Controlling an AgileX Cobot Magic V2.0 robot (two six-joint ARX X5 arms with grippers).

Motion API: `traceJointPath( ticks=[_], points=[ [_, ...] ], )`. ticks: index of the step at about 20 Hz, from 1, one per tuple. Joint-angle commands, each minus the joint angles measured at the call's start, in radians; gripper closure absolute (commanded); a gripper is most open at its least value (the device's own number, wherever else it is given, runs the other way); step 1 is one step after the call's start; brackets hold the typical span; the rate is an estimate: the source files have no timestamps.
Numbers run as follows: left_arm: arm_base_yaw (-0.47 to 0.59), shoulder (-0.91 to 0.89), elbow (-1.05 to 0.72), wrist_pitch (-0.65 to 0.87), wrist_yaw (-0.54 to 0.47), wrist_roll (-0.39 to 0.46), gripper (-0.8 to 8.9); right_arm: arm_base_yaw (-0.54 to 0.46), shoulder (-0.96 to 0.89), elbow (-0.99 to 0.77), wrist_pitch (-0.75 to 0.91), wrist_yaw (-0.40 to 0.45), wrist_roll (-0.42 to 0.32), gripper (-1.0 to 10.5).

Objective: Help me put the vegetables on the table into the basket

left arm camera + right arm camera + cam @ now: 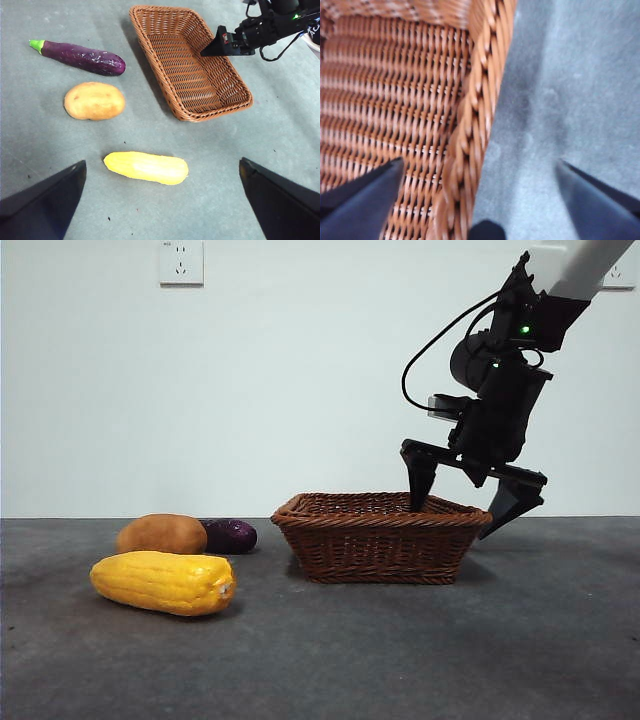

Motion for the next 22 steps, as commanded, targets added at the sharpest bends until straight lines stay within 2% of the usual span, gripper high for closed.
traceJointPath(
  ticks=[1, 4, 8, 10, 14, 17, 22],
  points=[
    [-0.002, 0.003, 0.0, 0.005, 0.003, -0.003, 1.54, 0.003, 0.021, 0.003, 0.012, 0.003, 0.009, 6.6],
    [-0.002, 0.005, 0.0, 0.005, -0.005, -0.003, 1.54, 0.003, 0.022, 0.003, 0.017, 0.002, 0.008, 7.8],
    [-0.002, 0.005, 0.0, 0.003, -0.023, -0.004, 1.54, 0.003, 0.023, 0.003, 0.016, -0.013, 0.008, 8.1],
    [-0.002, 0.005, 0.0, 0.003, -0.023, -0.006, 1.54, 0.003, 0.023, 0.003, 0.018, -0.014, 0.008, 9.6],
    [-0.002, 0.005, 0.0, -0.009, -0.023, -0.007, 1.54, 0.003, 0.023, 0.003, 0.021, -0.02, 0.032, 9.6],
    [-0.002, 0.005, 0.0, -0.009, -0.023, -0.007, 1.54, 0.003, 0.003, 0.003, 0.015, -0.119, 0.057, 9.6],
    [-0.002, 0.025, 0.0, -0.014, -0.023, -0.007, 1.54, 0.003, -0.168, 0.003, -0.027, -0.136, 0.045, 9.6]
  ],
)
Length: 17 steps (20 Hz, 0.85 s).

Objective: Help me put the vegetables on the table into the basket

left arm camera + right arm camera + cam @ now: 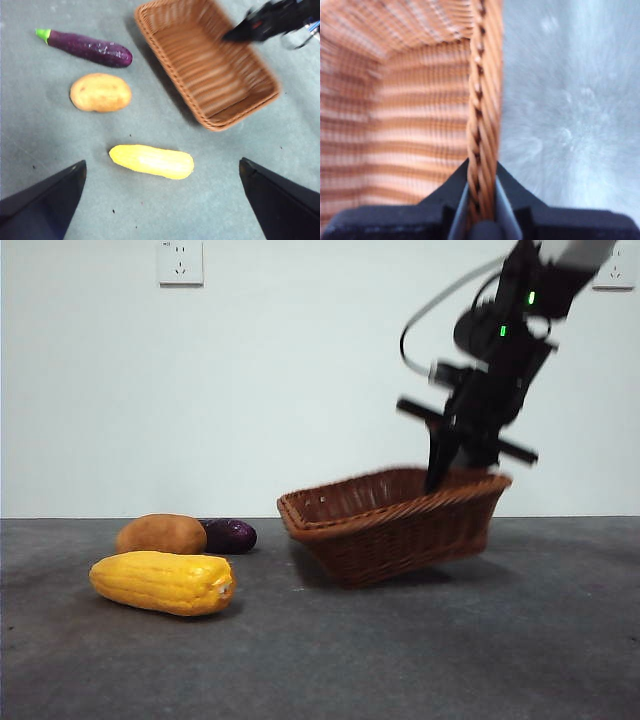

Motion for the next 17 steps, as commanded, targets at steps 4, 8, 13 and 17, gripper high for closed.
traceJointPath(
  ticks=[4, 8, 13, 17],
  points=[
    [-0.008, 0.035, 0.0, 0.004, 0.001, -0.039, 1.54, 0.001, -0.265, -0.002, -0.085, -0.013, -0.068, 9.6],
    [-0.055, 0.096, 0.0, 0.008, -0.099, -0.091, 1.54, 0.001, -0.447, -0.002, -0.185, -0.012, -0.121, 9.6],
    [-0.138, 0.244, 0.0, 0.051, -0.129, -0.198, 1.54, 0.001, -0.582, -0.002, -0.285, -0.013, -0.183, 9.6],
    [-0.22, 0.382, 0.0, 0.087, -0.176, -0.27, 1.55, 0.001, -0.625, -0.002, -0.315, -0.013, -0.21, 9.6]
  ],
)
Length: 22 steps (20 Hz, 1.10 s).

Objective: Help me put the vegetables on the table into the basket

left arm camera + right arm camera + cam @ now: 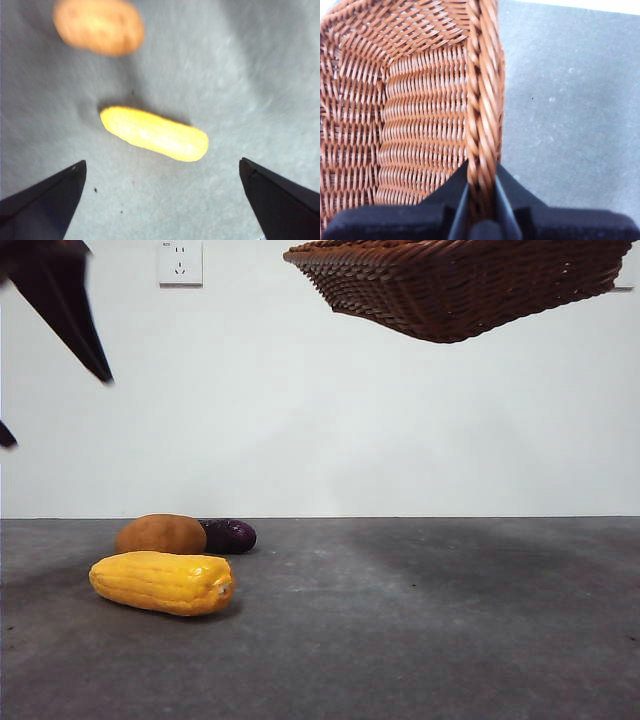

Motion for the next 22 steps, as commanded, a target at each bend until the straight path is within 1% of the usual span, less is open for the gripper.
traceJointPath(
  ticks=[1, 3, 5, 6, 7, 10, 12, 14, 16, 19, 22],
  points=[
    [-0.048, 0.081, 0.0, 0.02, -0.061, -0.079, 1.55, 0.001, -0.022, -0.002, 0.0, -0.008, -0.023, 9.6],
    [-0.08, 0.148, 0.0, 0.053, -0.096, -0.154, 1.56, 0.001, -0.026, -0.002, -0.019, -0.009, -0.045, 9.6],
    [-0.107, 0.204, 0.002, 0.092, -0.102, -0.259, 1.56, 0.001, -0.026, -0.002, -0.04, -0.01, -0.071, 9.6],
    [-0.125, 0.229, 0.003, 0.111, -0.103, -0.308, 1.56, 0.001, -0.026, -0.002, -0.043, -0.01, -0.075, 9.6],
    [-0.138, 0.247, 0.003, 0.135, -0.11, -0.34, 1.57, 0.001, -0.026, -0.002, -0.043, -0.023, -0.076, 9.6],
    [-0.177, 0.298, 0.003, 0.195, -0.109, -0.466, 1.57, 0.001, -0.026, -0.002, -0.045, -0.073, -0.076, 9.6],
    [-0.196, 0.334, 0.018, 0.216, -0.109, -0.539, 1.57, 0.001, -0.026, -0.002, -0.048, -0.073, -0.081, 9.6],
    [-0.211, 0.373, 0.061, 0.204, -0.111, -0.563, 1.57, 0.001, -0.026, -0.002, -0.048, -0.074, -0.082, 9.6],
    [-0.224, 0.415, 0.125, 0.151, -0.141, -0.577, 1.57, 0.001, -0.026, -0.002, -0.048, -0.079, -0.083, 9.6],
    [-0.24, 0.485, 0.246, 0.016, -0.188, -0.57, 1.57, 0.001, -0.026, -0.002, -0.051, -0.099, -0.083, 9.6],
    [-0.246, 0.519, 0.3, -0.141, -0.188, -0.568, 1.56, 0.001, -0.026, -0.002, -0.064, -0.099, -0.09, 9.6]
  ],
)
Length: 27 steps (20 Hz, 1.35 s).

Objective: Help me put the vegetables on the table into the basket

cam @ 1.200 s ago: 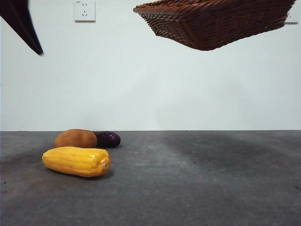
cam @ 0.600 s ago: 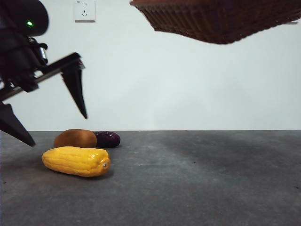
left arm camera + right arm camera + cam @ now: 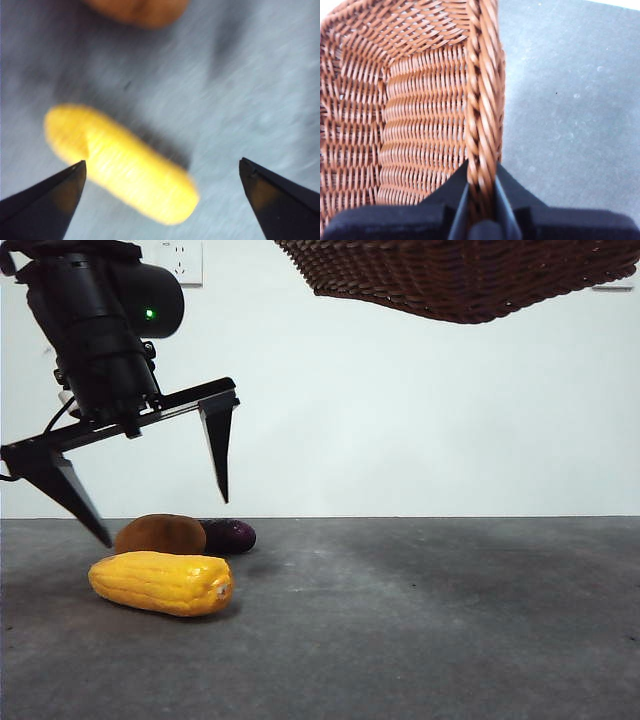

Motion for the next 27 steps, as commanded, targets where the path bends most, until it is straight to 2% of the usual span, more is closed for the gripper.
traceJointPath(
  ticks=[1, 4, 10, 14, 25, 26, 27],
  points=[
    [-0.004, 0.012, -0.001, -0.1, -0.004, 0.002, 1.56, 0.001, -0.005, -0.002, -0.002, -0.011, -0.011, 9.6],
    [0.021, -0.016, 0.0, -0.157, -0.009, 0.027, 1.57, 0.001, -0.005, -0.002, 0.01, -0.011, -0.012, 9.6],
    [-0.006, -0.021, 0.0, -0.131, -0.079, -0.022, 1.57, 0.001, -0.005, -0.002, 0.011, -0.056, -0.013, 9.6],
    [-0.006, -0.01, 0.0, -0.095, -0.08, -0.066, 1.57, 0.001, -0.005, -0.002, -0.001, -0.056, -0.017, 9.6],
    [-0.041, 0.119, 0.0, -0.077, -0.079, -0.065, 1.57, 0.001, -0.005, -0.002, -0.026, -0.056, -0.038, 9.6],
    [-0.041, 0.125, 0.0, -0.074, -0.079, -0.064, 1.62, 0.001, -0.005, -0.002, -0.027, -0.056, -0.038, 9.6],
    [-0.041, 0.128, 0.0, -0.073, -0.08, -0.06, 2.12, 0.001, -0.005, -0.002, -0.029, -0.056, -0.038, 9.6]
  ],
)
